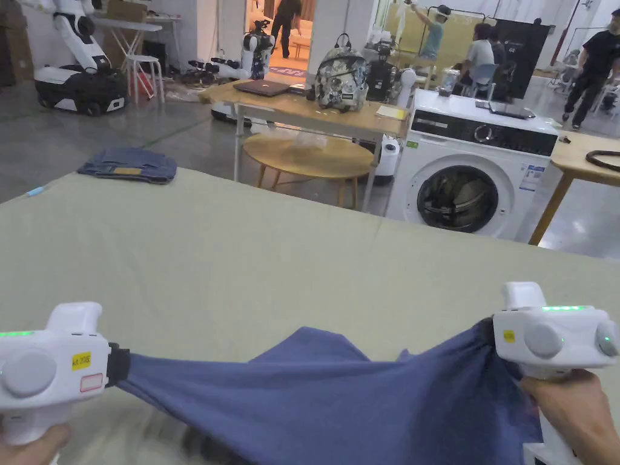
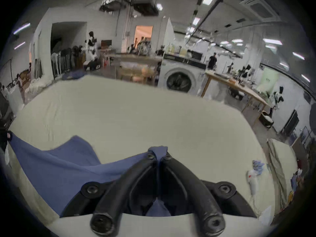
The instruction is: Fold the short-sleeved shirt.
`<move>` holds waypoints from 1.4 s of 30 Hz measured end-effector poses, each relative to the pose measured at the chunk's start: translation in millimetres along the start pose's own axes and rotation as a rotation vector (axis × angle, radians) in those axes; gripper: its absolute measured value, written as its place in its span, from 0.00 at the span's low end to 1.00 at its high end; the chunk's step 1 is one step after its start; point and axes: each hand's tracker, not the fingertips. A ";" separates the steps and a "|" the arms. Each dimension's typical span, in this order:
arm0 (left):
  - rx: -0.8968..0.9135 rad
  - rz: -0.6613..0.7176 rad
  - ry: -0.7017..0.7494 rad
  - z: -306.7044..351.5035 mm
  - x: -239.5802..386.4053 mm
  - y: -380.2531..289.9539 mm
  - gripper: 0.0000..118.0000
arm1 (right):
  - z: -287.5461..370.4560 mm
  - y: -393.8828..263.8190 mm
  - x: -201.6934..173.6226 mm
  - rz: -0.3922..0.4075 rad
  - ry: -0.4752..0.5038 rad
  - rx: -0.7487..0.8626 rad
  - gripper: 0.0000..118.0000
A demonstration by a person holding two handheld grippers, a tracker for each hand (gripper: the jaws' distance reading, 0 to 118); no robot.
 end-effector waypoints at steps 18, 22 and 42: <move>0.327 -0.132 -0.064 79.1 90.3 247.3 0.00 | 180.1 119.2 77.5 -0.201 -0.214 0.399 0.00; 0.362 -0.183 -0.040 81.2 112.7 288.5 0.00 | 191.6 151.1 87.5 -0.225 -0.241 0.460 0.01; 0.498 -0.192 0.013 65.1 170.6 425.8 0.00 | 172.8 284.8 112.3 -0.194 -0.353 0.589 0.01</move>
